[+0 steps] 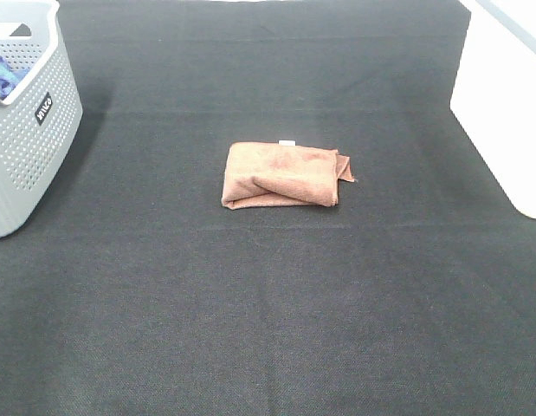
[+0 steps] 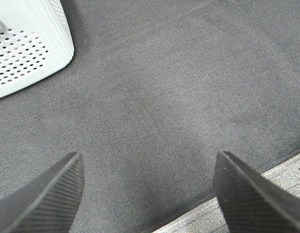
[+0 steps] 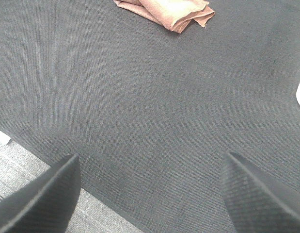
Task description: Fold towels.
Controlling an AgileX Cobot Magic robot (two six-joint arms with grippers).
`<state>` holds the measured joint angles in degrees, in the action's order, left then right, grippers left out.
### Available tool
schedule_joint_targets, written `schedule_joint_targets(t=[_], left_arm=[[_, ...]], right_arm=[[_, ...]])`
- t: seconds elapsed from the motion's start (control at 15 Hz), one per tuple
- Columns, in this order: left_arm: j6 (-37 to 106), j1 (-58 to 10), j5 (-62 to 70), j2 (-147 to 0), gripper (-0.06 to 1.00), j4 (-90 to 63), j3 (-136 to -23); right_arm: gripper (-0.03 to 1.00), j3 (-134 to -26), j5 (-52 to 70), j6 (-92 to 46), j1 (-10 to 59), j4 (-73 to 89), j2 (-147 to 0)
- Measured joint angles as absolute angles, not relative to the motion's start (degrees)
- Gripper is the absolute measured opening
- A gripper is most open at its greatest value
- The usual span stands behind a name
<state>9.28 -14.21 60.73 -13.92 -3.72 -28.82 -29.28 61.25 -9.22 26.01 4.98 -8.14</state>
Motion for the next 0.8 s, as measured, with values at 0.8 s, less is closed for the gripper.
schedule_joint_targets(t=[0.8], left_arm=[[9.28,-6.42,60.50,-13.18,0.71,-3.90,-28.82]], right_arm=[[0.75,-29.28,61.25,-9.22,3.61,5.04,-8.02]])
